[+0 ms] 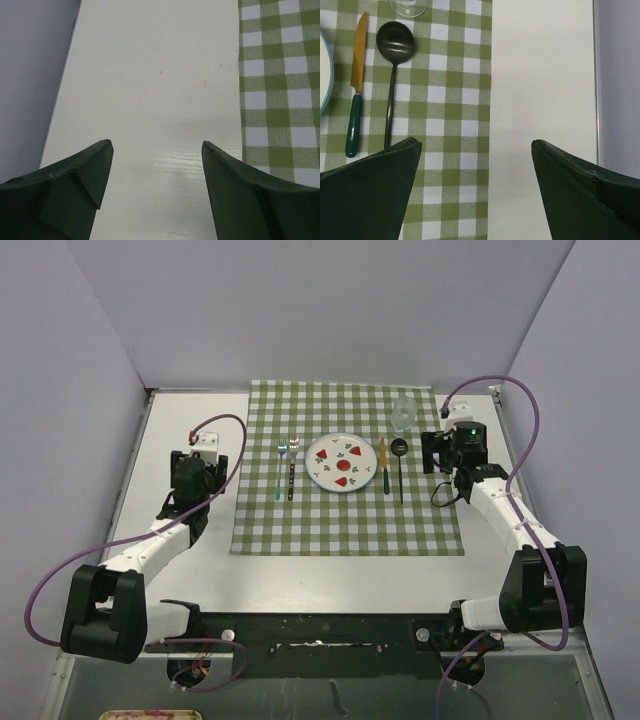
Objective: Set the dinner table for one person
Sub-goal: Reset both arms
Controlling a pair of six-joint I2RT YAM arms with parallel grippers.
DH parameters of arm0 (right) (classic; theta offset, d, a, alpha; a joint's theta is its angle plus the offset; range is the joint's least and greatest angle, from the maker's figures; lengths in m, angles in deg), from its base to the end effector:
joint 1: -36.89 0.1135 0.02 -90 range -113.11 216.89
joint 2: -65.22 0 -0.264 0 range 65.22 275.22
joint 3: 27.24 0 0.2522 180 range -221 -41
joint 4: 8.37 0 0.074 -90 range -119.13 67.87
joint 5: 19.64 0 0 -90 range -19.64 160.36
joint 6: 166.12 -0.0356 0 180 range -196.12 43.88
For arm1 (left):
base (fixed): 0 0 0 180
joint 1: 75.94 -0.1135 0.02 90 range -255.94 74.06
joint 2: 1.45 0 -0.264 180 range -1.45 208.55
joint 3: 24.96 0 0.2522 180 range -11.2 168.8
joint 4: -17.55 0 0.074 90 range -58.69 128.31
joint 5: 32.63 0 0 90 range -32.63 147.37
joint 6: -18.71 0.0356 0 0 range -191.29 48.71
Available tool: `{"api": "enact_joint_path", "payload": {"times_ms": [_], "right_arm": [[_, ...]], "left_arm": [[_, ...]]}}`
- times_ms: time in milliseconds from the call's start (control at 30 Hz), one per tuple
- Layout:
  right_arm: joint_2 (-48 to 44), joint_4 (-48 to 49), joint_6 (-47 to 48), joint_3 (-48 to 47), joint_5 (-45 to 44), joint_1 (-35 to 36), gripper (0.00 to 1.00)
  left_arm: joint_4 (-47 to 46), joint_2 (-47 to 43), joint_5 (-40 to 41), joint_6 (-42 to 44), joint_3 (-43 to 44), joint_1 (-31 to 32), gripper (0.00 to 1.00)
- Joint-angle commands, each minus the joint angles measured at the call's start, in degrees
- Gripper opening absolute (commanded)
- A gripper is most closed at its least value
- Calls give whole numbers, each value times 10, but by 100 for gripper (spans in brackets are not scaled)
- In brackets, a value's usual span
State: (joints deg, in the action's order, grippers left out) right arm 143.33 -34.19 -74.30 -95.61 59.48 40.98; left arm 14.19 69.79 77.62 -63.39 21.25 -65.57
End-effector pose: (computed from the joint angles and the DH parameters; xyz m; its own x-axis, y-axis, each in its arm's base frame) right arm 0.3025 0.0149 0.2658 -0.5824 -0.0729 -0.8096 0.0647 0.9887 -0.1356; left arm 0.2613 -0.0353 0.2171 -0.3801 0.2006 -0.9029 -0.0962 0.9623 0.2543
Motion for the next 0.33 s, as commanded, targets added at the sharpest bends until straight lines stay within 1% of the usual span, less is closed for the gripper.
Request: {"api": "enact_joint_path", "payload": {"times_ms": [0, 300], "right_arm": [[-29, 22, -11, -13, 13, -2, 98], [-42, 41, -3, 3, 35, 0, 98]], "left_arm": [[-17, -23, -13, -8, 13, -4, 71], [-13, -19, -23, -8, 16, -3, 71]]}}
